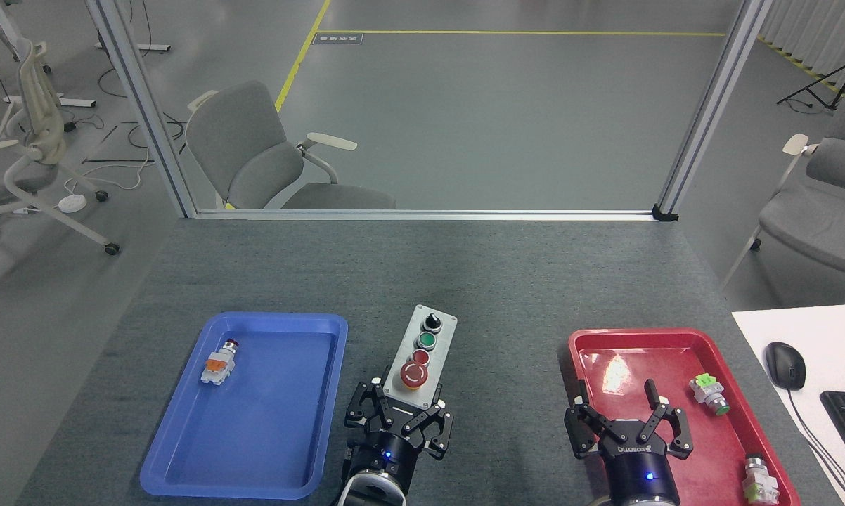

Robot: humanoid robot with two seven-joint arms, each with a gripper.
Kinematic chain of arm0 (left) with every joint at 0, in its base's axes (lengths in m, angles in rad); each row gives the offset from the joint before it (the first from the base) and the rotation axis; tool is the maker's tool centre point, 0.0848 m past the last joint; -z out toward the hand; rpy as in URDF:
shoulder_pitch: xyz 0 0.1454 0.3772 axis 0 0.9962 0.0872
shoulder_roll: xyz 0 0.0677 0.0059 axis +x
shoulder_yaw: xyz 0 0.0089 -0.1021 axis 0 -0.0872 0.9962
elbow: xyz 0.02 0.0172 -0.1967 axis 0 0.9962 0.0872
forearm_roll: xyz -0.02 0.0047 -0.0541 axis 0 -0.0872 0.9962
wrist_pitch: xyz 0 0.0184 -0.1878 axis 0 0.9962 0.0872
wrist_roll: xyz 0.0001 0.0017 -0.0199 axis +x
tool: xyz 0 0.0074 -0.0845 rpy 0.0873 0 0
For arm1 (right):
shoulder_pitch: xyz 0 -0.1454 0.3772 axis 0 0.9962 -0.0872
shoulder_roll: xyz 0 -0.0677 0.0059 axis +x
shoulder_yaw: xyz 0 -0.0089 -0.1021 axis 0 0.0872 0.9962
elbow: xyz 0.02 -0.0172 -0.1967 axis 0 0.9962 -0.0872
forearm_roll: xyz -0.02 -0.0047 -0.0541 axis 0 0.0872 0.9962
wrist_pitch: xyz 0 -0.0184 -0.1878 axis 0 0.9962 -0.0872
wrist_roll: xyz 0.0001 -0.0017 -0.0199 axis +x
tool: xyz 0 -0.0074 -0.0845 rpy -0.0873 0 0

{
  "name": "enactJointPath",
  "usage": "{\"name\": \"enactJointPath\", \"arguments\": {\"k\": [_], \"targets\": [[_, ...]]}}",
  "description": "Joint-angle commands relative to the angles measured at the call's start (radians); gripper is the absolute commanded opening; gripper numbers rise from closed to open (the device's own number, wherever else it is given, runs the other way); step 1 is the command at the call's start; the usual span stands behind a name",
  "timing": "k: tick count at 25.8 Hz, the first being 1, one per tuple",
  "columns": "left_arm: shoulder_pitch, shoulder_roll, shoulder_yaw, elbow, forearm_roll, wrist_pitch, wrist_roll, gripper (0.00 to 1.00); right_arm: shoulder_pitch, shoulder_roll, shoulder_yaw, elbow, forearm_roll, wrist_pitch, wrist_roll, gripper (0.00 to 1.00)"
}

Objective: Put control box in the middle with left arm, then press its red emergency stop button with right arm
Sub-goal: 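Lift the control box and carry it to the table middle between trays, then lower the control box onto the table and open the left gripper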

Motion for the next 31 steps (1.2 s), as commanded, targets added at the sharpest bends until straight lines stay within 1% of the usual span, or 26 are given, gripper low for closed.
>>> {"name": "enactJointPath", "arguments": {"k": [1,9,12,16,21,27,29,30,31], "targets": [[-0.047,0.000,-0.040,0.093,0.005,0.004,0.001,0.00,-0.002,0.004,-0.004,0.013,0.002,0.000,0.000,0.97],[-0.047,0.000,-0.144,0.133,0.021,0.018,0.000,0.00,-0.002,-0.002,-0.001,0.011,0.001,-0.001,0.001,0.97],[-0.047,0.000,-0.169,0.130,0.050,0.023,-0.011,0.00,-0.002,0.007,-0.002,0.011,0.006,-0.003,0.001,0.97],[-0.047,-0.002,-0.215,0.130,0.094,0.021,-0.028,0.00,-0.001,0.004,-0.001,0.013,0.006,-0.009,0.001,0.97],[-0.047,-0.003,-0.222,0.129,0.136,0.012,-0.028,0.00,-0.001,0.003,-0.001,0.013,0.004,-0.009,0.001,0.97],[-0.049,-0.003,-0.222,0.129,0.148,0.014,-0.028,0.00,-0.001,0.003,0.004,0.013,0.004,-0.007,0.001,0.97],[-0.049,-0.003,-0.222,0.130,0.148,0.020,-0.029,0.14,-0.001,0.004,0.004,0.013,0.004,-0.009,0.001,0.97],[-0.049,-0.003,-0.224,0.130,0.148,0.021,-0.029,0.15,-0.001,0.004,0.005,0.013,0.004,-0.009,0.001,0.97],[-0.049,-0.003,-0.222,0.130,0.148,0.023,-0.029,0.19,-0.001,0.004,0.005,0.013,0.004,-0.009,0.001,0.97]]}}
